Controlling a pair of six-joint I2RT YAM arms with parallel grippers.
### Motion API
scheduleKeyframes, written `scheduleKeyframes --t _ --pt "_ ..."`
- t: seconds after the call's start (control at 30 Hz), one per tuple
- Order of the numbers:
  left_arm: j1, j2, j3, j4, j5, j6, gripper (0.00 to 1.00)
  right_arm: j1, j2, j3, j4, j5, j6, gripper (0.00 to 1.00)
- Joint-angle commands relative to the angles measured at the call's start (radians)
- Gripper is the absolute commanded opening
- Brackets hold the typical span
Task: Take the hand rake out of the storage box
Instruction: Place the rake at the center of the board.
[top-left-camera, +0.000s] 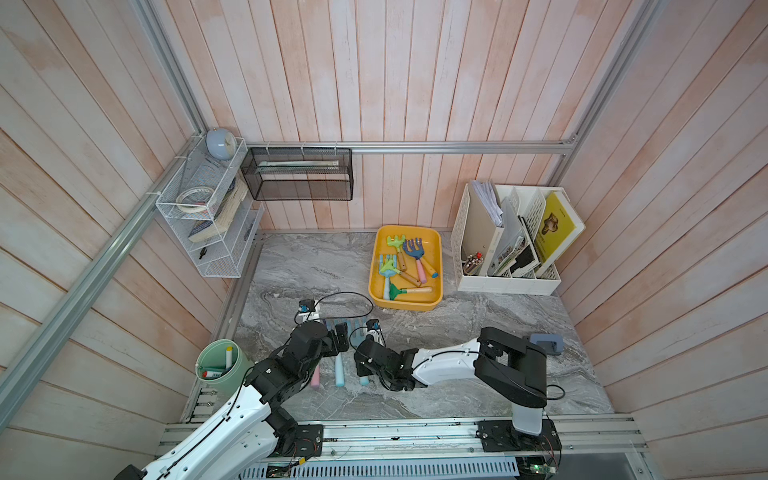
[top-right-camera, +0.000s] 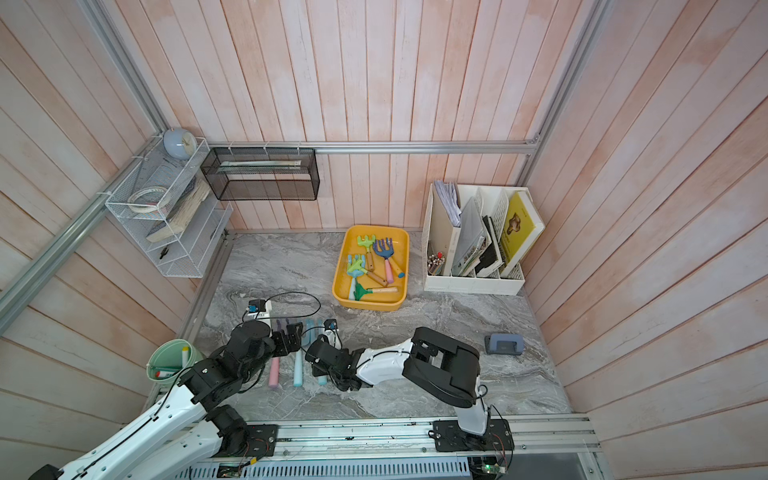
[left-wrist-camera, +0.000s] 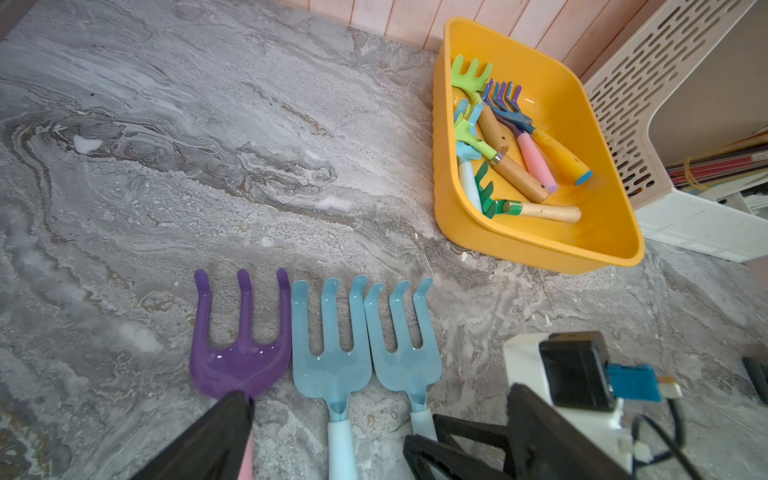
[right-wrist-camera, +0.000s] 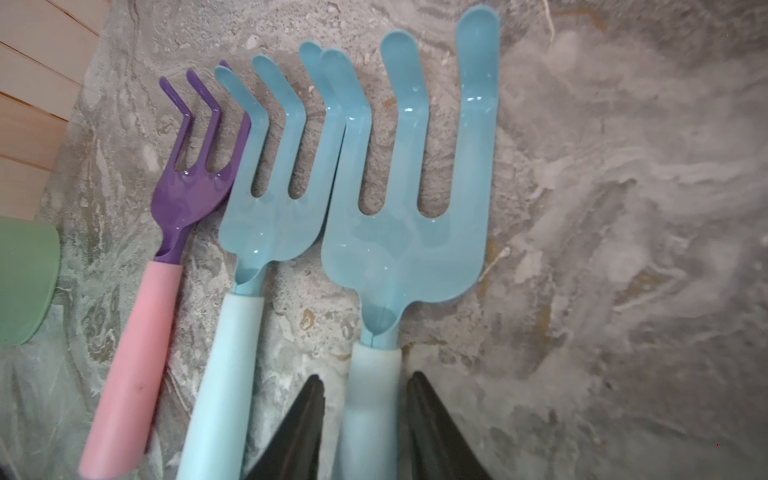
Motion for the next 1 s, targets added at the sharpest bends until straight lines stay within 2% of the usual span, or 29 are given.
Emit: scheduleKeyframes --t 0.0,0.17,0.43,0.67,0.83,0.9,0.97 --pt "-0.001 0.004 -0.013 0.009 -0.004 -0.002 1.00 0.008 -0.014 -0.069 -0.036 -0.062 -0.007 0.44" --pt "-0.001 0.012 -0.011 0.007 -0.008 -0.003 1.00 0.009 -0.082 -0.178 0.136 -0.158 -0.007 0.48" --pt "-0.001 0.013 -0.011 0.006 -0.012 -0.005 1.00 0.012 -0.061 -0.190 0.202 -0.218 -0.004 0.49" --pt "-0.001 0.015 -0.011 0.006 -0.010 -0.003 1.00 0.012 -0.085 -0.189 0.163 -0.196 -0.005 0.53" --pt "0.000 0.020 -0.012 0.016 -0.006 0.001 1.00 0.011 -0.157 -0.224 0.152 -0.181 -0.034 0.58" --pt "0.001 0.031 -0.006 0.026 -0.005 -0.006 1.00 0.010 -0.216 -0.228 0.084 -0.130 -0.066 0.63" --pt "0.001 0.055 0.002 0.062 0.041 -0.030 1.00 0.001 -0.312 -0.228 -0.046 -0.012 -0.094 0.72"
